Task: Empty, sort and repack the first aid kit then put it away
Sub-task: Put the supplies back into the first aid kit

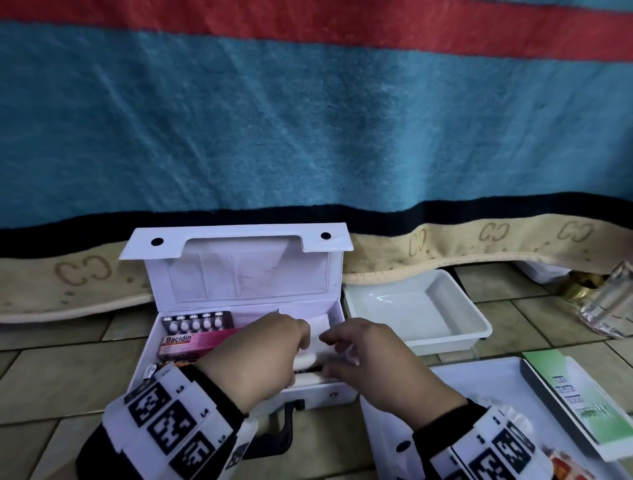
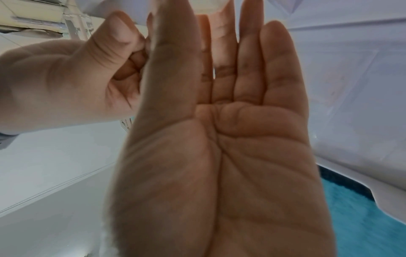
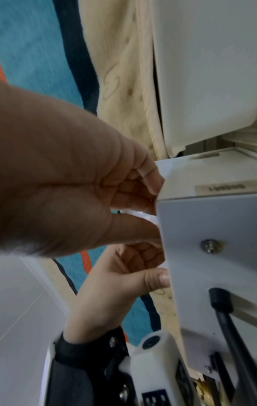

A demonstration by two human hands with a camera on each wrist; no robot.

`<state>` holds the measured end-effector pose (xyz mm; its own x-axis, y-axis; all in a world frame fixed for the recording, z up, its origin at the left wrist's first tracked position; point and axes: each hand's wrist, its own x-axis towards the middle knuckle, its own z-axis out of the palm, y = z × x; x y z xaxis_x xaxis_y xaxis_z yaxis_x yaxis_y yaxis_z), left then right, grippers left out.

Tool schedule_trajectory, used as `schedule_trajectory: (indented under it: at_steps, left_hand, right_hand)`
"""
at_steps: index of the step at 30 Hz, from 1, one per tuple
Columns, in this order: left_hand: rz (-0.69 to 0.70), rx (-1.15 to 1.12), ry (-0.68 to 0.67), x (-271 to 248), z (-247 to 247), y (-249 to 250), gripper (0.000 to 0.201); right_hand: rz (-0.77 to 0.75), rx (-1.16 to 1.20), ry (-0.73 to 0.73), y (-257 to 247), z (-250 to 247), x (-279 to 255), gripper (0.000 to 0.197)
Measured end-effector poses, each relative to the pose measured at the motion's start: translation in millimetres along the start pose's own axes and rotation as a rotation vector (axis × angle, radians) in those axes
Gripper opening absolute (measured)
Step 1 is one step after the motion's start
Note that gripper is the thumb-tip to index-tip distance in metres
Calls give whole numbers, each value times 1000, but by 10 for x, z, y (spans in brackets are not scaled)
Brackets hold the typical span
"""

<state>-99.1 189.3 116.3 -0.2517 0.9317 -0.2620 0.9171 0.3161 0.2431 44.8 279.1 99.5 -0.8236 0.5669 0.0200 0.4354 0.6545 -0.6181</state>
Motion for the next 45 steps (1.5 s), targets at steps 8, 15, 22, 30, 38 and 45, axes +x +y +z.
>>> schedule_trajectory:
  at_steps: [8, 15, 22, 30, 38, 45]
  left_hand:
    - [-3, -7, 3, 11, -6, 25, 37]
    - [53, 68, 60, 16, 17, 85, 29]
    - [60, 40, 39, 36, -1, 132, 20]
    - [77, 155, -38, 18, 55, 176, 18]
    - [-39, 228, 63, 36, 66, 149, 19]
    - [-19, 145, 135, -5, 36, 284, 25]
  right_hand:
    - [37, 52, 74, 34, -169, -144, 37]
    - [87, 90, 173, 79, -269, -411, 26]
    - [125, 82, 206, 175, -301, -651, 24]
    - [198, 114, 254, 252, -367, -829, 26]
    - [223, 110, 333, 352, -611, -890, 28]
    - [236, -26, 424, 401, -1179, -1132, 21]
